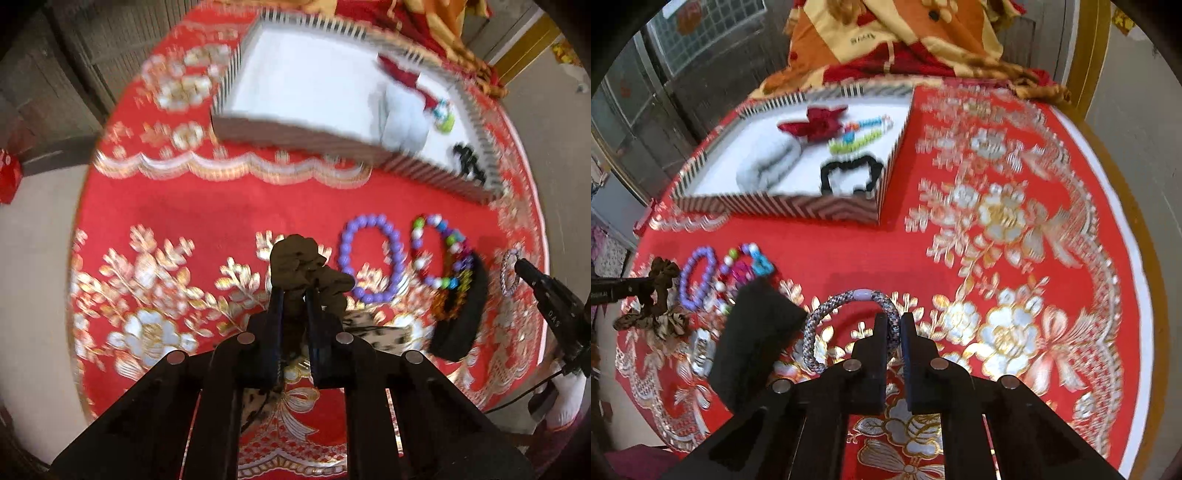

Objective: Organize jewelry
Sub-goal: 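Grasp brown scrunchie with leopard bow in left tool while right tool grasps silver braided bracelet, then carry scrunchie and silver bracelet into the tray and open both tools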

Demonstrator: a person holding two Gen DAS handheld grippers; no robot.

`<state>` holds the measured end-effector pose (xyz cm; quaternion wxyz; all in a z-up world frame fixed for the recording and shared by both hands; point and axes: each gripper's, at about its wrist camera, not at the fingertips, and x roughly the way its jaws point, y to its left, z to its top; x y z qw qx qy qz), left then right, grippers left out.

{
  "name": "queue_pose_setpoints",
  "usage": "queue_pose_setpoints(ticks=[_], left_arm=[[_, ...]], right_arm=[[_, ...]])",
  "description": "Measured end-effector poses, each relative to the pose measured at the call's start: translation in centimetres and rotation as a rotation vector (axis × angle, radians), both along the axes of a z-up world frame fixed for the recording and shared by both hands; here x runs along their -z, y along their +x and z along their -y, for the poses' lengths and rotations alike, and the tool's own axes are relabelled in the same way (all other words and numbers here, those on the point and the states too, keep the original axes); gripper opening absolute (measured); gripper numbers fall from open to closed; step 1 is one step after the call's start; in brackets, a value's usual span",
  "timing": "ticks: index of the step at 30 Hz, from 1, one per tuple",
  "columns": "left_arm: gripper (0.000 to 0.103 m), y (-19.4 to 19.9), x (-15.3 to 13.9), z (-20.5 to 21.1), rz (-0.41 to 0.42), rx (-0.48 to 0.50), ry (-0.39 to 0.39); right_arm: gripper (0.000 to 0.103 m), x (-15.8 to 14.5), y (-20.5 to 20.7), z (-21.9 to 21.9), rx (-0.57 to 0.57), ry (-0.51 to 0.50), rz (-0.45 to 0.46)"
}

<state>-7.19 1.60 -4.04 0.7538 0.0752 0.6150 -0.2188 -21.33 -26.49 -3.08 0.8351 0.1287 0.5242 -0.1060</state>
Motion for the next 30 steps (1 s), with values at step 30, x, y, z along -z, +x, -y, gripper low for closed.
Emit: queue_pose_setpoints(ticks=[30], left_arm=[[0.010, 7.0, -10.7, 4.8, 0.189, 0.007, -0.129]], right_arm=[[0.006, -8.2, 7.1, -1.3, -0.107, -0.044, 0.137]])
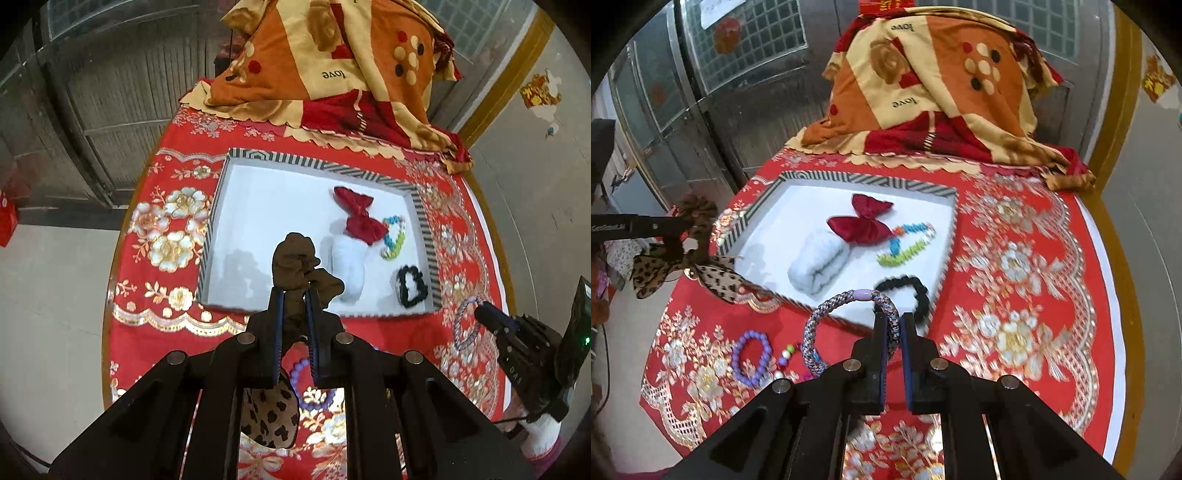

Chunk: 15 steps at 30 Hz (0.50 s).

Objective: Organize jewelry
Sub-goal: 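Carry scrunchie and silver bracelet into the tray and open both tools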

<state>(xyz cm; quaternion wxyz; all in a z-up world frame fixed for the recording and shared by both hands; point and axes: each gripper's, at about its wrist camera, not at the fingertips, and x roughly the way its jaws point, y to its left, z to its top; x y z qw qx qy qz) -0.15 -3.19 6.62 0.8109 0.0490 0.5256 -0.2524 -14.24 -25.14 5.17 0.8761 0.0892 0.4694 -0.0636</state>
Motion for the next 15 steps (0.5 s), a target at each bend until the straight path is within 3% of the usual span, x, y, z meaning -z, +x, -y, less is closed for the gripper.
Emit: queue_pose_setpoints(ticks=[15], left_arm=[[0.010, 6.1, 1.8, 3.4, -0.018, -0.062, 0.068]], right_arm=[[0.006, -1.0, 10.6, -0.7, -0.127, 0.017, 0.032]])
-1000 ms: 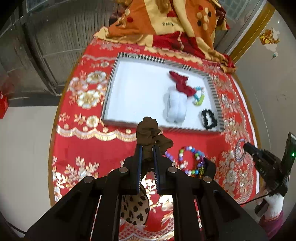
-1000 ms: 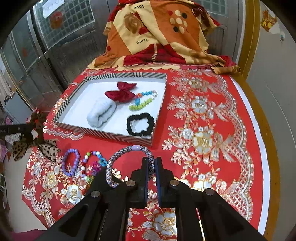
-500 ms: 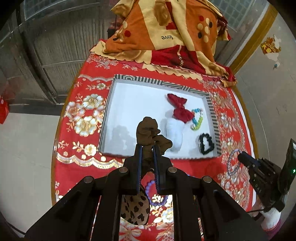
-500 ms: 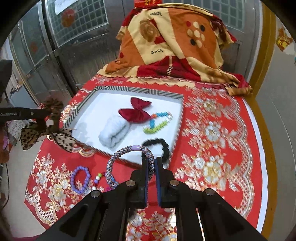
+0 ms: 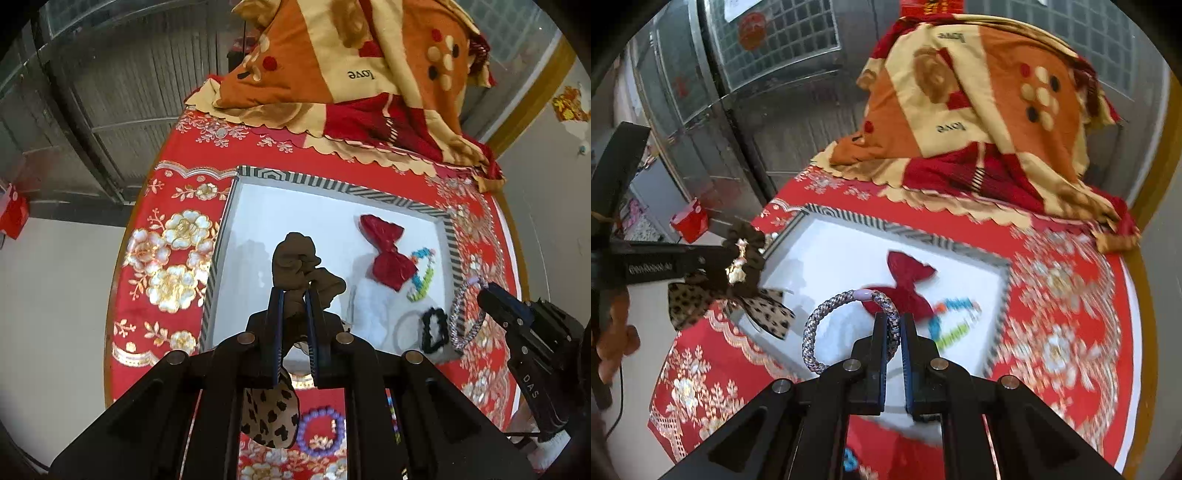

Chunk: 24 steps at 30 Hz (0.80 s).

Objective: Organize jewelry
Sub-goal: 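Carry scrunchie and silver bracelet into the tray and open both tools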

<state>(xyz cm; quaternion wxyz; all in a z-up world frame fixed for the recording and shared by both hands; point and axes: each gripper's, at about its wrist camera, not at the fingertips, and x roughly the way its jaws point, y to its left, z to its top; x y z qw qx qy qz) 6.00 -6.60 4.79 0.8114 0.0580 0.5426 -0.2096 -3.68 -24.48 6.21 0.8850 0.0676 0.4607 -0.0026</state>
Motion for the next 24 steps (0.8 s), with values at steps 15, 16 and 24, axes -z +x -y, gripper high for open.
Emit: queue_pose_setpoints(ticks=[15, 16, 24], left_arm=[[0.010, 4.7, 3.3, 1.3, -0.071, -0.071, 0.026], [0.010, 4.9, 3.5, 1.3, -0.074, -0.072, 0.029], [0.010, 6.5, 5.3, 1.5, -0.108, -0.086, 0.045]], right_arm=[[0.006, 2.3, 8.1, -0.2, -0.059, 0.066, -0.024], [0.006, 2.5, 8.4, -0.2, -0.058, 0.068, -0.027], [0.006, 4.1, 10.7, 0.0, -0.058, 0.083, -0.052]])
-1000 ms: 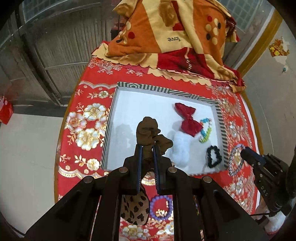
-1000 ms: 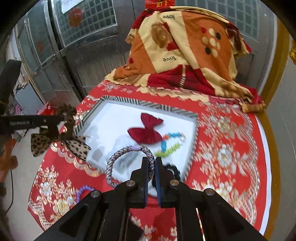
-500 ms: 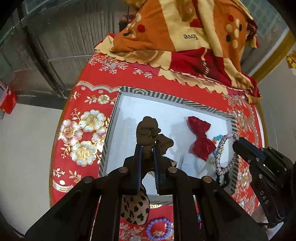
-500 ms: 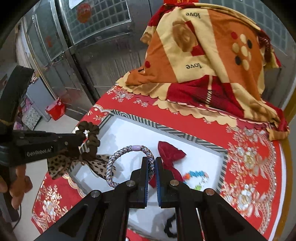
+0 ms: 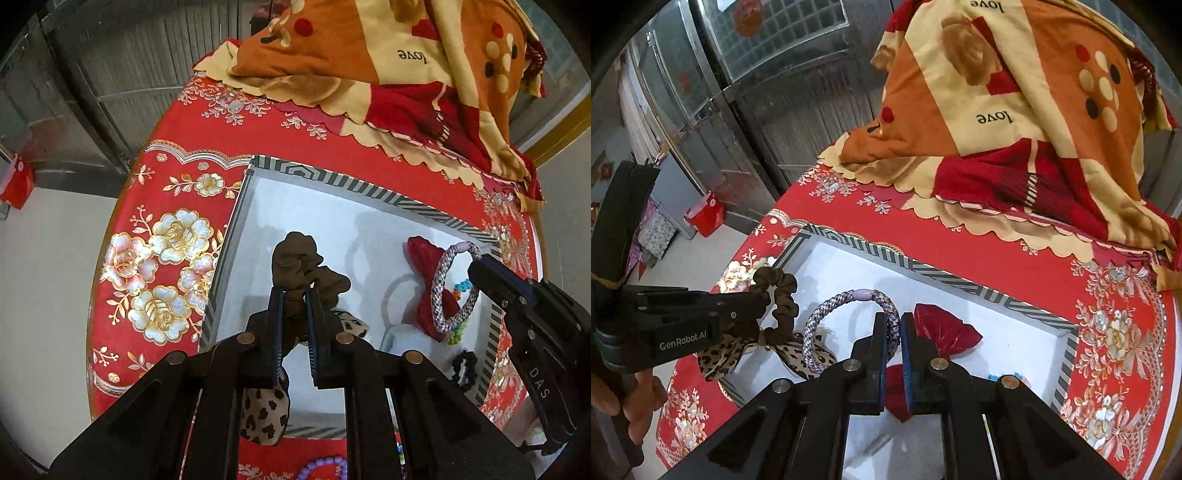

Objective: Organize jewelry
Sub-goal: 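Carry scrunchie and silver bracelet into the tray and open both tools, then withdraw both tools from the tray toward the remaining items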

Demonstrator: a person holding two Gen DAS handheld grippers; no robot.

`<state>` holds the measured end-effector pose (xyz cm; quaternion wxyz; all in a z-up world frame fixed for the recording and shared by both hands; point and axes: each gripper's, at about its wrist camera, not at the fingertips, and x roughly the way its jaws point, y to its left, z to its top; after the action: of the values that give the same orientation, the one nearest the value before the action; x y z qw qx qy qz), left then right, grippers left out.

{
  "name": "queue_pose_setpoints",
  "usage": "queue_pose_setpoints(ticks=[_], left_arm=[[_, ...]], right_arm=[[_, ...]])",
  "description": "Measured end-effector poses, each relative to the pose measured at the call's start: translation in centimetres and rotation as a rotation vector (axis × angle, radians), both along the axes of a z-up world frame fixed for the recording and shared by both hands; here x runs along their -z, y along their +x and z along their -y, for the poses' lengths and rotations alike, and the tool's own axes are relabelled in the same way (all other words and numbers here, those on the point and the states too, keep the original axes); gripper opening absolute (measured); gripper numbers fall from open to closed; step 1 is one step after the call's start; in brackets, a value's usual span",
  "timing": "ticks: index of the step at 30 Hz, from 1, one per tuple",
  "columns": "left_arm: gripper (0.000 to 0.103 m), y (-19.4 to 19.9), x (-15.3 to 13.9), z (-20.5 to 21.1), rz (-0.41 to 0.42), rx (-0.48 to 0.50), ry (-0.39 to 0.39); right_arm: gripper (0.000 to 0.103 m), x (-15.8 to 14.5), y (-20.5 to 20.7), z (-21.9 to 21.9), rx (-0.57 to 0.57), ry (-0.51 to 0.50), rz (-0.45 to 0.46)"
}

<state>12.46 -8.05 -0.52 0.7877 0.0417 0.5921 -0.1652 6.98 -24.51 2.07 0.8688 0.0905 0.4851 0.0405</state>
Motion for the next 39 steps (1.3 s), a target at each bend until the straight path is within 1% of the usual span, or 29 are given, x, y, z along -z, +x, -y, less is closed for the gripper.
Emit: queue_pose_setpoints(ticks=[7, 19, 24, 27, 29, 30, 32, 33, 34, 39], left_arm=[[0.010, 0.6, 1.1, 0.2, -0.020, -0.004, 0.010], [0.010, 0.8, 2.3, -0.3, -0.042, -0.019, 0.019], [0.017, 0.6, 2.2, -0.1, -0.038, -0.022, 0.014], [0.026, 0.5, 2.1, 0.0, -0.025, -0.022, 0.020], [0.035, 0.3, 2.0, 0.0, -0.016, -0.025, 0.021], [0.036, 0.3, 1.9, 0.0, -0.015, -0.029, 0.017], [0.043, 0.2, 1.9, -0.1, -0.016, -0.037, 0.014], [0.044, 0.2, 1.8, -0.2, -0.014, -0.042, 0.014], [0.044, 0.1, 1.8, -0.2, -0.012, -0.045, 0.016], [0.045, -0.5, 1.1, -0.4, 0.008, -0.046, 0.019]], right_arm=[[0.006, 1.3, 1.3, 0.0, -0.005, 0.002, -0.020], [0.006, 5.1, 3.7, 0.4, 0.019, 0.020, -0.082], [0.006, 6.7, 4.2, 0.5, 0.045, 0.008, -0.112], [0.007, 7.1, 4.3, 0.7, 0.047, 0.010, -0.123], [0.007, 7.0, 4.0, 0.8, 0.047, 0.008, -0.125], [0.008, 6.8, 3.8, 0.9, 0.046, 0.009, -0.118], [0.019, 6.3, 3.4, 1.0, 0.046, 0.011, -0.105], [0.033, 6.0, 3.2, 1.2, 0.051, 0.017, -0.098], [0.036, 5.6, 2.9, 1.3, 0.054, 0.028, -0.092], [0.036, 3.6, 1.4, 1.1, 0.054, 0.031, -0.064]])
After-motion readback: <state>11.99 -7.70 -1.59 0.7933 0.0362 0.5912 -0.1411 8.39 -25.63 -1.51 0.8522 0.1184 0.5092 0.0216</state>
